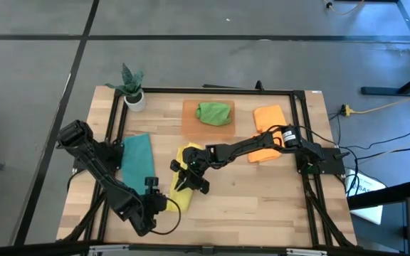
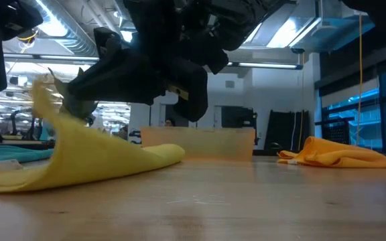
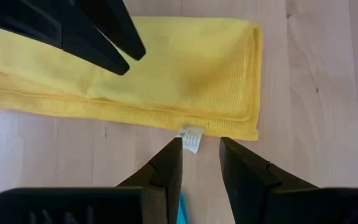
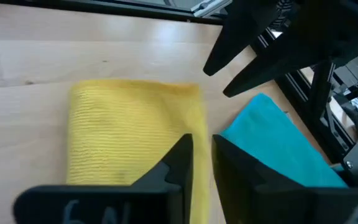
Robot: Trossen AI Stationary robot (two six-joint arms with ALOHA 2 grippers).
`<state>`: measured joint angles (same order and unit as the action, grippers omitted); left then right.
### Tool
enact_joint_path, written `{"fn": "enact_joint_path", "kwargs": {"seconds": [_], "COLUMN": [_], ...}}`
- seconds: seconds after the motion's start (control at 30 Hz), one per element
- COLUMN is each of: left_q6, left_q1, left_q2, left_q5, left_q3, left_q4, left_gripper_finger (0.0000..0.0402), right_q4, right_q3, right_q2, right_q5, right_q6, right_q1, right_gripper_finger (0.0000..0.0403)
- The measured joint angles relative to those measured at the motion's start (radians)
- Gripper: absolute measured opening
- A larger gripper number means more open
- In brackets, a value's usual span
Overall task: Roll microfiber towels into tight, uniform cylinder then place into a basket
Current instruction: Fold the yellow microfiber cloth, then roll the yellow microfiber cloth
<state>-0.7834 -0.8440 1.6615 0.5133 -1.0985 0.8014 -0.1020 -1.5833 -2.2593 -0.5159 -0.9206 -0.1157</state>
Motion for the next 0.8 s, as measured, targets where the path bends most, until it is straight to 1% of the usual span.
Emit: {"fn": "enact_joint_path", "kwargs": {"seconds": [0.1, 0.27, 0.4, 0.43, 0.53, 0.67, 0.8], "left_q6": [0.0, 0.0, 0.0, 0.0, 0.013, 0.057, 0.061], "left_q1": [0.0, 0.0, 0.0, 0.0, -0.002, -0.004, 0.0], "left_q2": [0.0, 0.0, 0.0, 0.0, 0.008, 0.019, 0.02], "left_q5": [0.0, 0.0, 0.001, 0.003, 0.027, 0.029, 0.033], "left_q3": [0.0, 0.0, 0.0, 0.0, 0.0, 0.014, 0.051], "left_q4": [0.0, 0.0, -0.001, -0.001, -0.001, -0.008, -0.045], "left_gripper_finger": [0.0099, 0.0099, 0.0099, 0.0099, 0.0099, 0.0099, 0.0099], "right_q4": [-0.002, -0.005, 0.006, 0.015, 0.064, 0.116, 0.15], "right_q3": [0.0, 0.0, 0.0, 0.0, 0.0, 0.0, 0.0], "right_q2": [0.0, 0.0, 0.0, 0.0, 0.002, 0.002, 0.002], "right_q5": [0.002, 0.011, 0.111, 0.128, 0.128, 0.137, 0.221], "right_q6": [0.002, 0.003, 0.027, 0.038, 0.053, 0.051, 0.051], "right_q1": [-0.013, -0.034, -0.045, -0.048, -0.064, -0.104, -0.139], "right_gripper_finger": [0.0081, 0.0124, 0.0148, 0.0151, 0.0153, 0.0154, 0.0154]}}
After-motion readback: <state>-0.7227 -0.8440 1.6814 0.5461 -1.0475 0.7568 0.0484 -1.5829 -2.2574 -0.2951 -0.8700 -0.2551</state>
